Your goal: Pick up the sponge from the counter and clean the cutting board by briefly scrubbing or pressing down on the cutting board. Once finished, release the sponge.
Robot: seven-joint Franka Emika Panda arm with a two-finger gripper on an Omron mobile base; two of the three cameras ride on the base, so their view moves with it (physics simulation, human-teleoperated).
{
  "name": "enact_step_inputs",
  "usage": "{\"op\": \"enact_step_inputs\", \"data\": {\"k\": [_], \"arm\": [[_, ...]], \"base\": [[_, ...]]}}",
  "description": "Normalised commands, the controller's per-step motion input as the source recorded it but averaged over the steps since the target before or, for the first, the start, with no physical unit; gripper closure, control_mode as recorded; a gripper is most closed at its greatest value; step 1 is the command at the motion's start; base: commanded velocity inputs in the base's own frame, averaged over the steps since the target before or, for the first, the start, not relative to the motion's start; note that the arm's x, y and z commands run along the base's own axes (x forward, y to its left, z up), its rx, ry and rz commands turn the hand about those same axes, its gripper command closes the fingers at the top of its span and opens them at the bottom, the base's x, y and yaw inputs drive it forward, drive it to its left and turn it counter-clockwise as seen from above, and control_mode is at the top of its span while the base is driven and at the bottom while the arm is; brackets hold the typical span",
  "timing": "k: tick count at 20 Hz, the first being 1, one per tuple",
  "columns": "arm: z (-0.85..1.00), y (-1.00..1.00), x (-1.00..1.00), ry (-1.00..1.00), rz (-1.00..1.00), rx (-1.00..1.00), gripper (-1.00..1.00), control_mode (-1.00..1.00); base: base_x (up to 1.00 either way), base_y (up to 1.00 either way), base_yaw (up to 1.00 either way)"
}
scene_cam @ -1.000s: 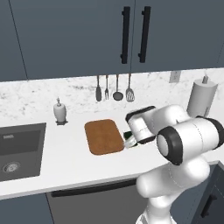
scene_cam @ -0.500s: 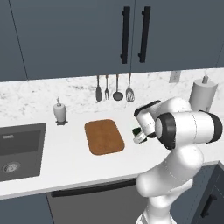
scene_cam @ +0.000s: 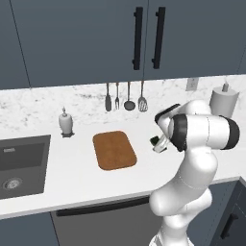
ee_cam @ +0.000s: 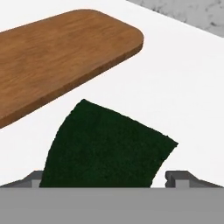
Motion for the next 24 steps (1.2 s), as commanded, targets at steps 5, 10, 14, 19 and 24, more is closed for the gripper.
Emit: {"op": "enact_step_inputs", "data": {"k": [5, 10, 14, 19, 24], "arm": [[0.22, 0.03, 0.0, 0.0, 0.0, 0.0, -1.0, -1.0], [0.4, 0.05, 0.02, 0.0, -0.18, -0.05, -1.0, -1.0], [0.01, 0.06, 0.18, 0.05, -0.34, -0.13, -1.0, -1.0], [0.0, -0.01, 0.12, 0.13, -0.35, 0.08, -1.0, -1.0], [0.15, 0.0, 0.0, 0.07, 0.0, 0.0, -1.0, -1.0]], "base": [[0.0, 0.0, 0.0], [0.0, 0.0, 0.0], [0.0, 0.0, 0.0], [0.0, 0.0, 0.0], [0.0, 0.0, 0.0]]}}
